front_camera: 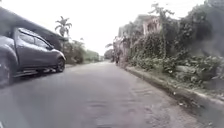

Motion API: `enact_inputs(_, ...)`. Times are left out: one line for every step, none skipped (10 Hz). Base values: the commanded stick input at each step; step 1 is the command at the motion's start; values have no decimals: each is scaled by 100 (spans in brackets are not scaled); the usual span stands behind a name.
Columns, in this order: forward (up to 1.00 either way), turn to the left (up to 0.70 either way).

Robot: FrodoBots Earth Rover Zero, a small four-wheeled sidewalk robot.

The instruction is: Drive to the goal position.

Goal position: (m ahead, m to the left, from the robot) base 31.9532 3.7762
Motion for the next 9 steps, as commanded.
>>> enact_inputs(100, 0)
enact_inputs(100, 0)
enact_inputs(100, 0)
enact_inputs(100, 0)
enact_inputs(100, 0)
enact_inputs(100, 0)
enact_inputs(100, 0)
enact_inputs(100, 0)
enact_inputs(100, 0)
